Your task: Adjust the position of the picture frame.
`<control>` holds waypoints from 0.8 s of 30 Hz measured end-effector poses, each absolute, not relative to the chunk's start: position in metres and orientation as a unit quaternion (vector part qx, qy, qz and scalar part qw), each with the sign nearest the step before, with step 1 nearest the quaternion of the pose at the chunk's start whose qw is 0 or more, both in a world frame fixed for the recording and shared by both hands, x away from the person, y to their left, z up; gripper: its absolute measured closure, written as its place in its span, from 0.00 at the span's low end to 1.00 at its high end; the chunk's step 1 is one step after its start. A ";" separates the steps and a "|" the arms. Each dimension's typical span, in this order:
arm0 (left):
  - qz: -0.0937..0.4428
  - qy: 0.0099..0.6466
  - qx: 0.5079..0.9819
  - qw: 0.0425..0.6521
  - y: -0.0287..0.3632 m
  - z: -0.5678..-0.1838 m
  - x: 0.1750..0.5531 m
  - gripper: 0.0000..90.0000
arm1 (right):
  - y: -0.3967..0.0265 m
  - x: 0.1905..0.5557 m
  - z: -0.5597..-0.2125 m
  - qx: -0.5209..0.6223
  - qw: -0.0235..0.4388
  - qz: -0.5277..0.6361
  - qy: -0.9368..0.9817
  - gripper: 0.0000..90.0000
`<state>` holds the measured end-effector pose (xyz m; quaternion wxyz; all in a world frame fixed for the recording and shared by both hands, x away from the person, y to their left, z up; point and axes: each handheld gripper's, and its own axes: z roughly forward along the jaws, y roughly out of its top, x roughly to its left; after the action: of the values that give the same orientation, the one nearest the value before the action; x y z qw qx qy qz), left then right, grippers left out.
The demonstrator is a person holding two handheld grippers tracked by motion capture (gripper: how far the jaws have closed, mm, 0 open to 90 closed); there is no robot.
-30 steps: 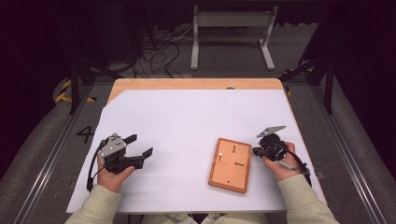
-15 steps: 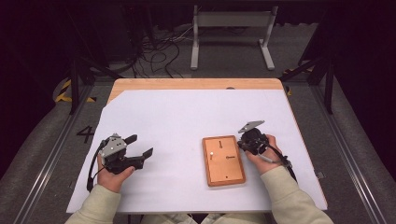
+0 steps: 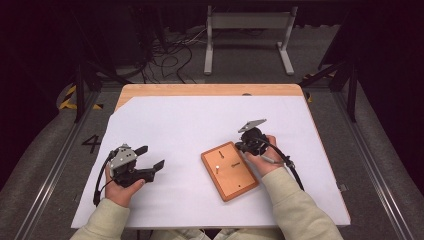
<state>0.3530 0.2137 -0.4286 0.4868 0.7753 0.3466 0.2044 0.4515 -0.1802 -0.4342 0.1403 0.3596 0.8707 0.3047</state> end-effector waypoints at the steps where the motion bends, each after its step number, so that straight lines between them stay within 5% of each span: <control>1: 0.203 0.347 0.775 0.487 0.213 -0.429 0.353 0.23 | -0.177 0.452 -0.435 0.357 0.137 0.307 0.871 1.00; 11: 0.201 0.347 0.776 0.487 0.214 -0.429 0.353 0.23 | -0.149 0.452 -0.437 0.332 0.133 0.319 0.878 1.00; 24: 0.178 0.342 0.786 0.483 0.208 -0.429 0.358 0.33 | -0.146 0.370 -0.407 0.225 0.055 0.348 0.909 1.00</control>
<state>0.3578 0.2082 -0.4292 0.4833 0.7861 0.3416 0.1783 0.3696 -0.1463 -0.4074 0.0551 0.2246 0.9087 0.3475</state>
